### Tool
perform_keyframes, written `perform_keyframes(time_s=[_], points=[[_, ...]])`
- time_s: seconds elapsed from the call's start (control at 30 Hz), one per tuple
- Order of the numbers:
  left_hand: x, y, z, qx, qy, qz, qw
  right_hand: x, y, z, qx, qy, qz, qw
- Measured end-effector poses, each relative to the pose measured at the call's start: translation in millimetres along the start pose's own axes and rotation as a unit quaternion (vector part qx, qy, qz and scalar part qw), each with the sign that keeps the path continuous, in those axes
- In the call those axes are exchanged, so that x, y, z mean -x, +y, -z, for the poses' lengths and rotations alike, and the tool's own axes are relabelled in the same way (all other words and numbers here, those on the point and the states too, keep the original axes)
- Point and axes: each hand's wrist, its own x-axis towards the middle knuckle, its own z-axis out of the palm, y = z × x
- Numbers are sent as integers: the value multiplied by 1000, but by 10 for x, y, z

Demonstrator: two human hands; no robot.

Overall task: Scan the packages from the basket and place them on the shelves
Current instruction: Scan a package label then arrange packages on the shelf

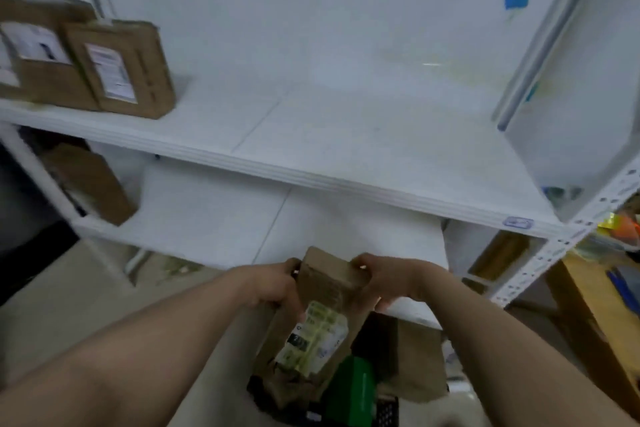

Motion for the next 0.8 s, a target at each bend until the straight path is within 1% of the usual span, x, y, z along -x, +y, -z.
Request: perform_keyframes(time_s=[0.1,0.17,0.27,0.37,0.43,0.57,0.7,0.8], points=[[382,-520,589,24,65,21,997,-353,-730,-505,29,-16,33,999],[601,-810,932,46,131,41,990,-565,-1176,-809,51,-13,52,997],[894,-1134,1383,92,228,73,966,-878,-1724,-1180,81,15,68,994],[1080,-1373,1772,127,284,71,948,-1254,-2156,-1398,122,62,85,987],[1130,-1536,2008,146,307,81,937,-1531,-2412,-1492,140,95,83,982],[1105,-1824,2467,178,331,113,920,-2109,-2852,-1589,135,144,53,979],[1032,-1969,3013,189,358,132,905,-2683,-3239,-1544,140,150,53,977],[944,-1968,3436,193,377,136,896,-3086,-3526,-1467,185,139,64,971]])
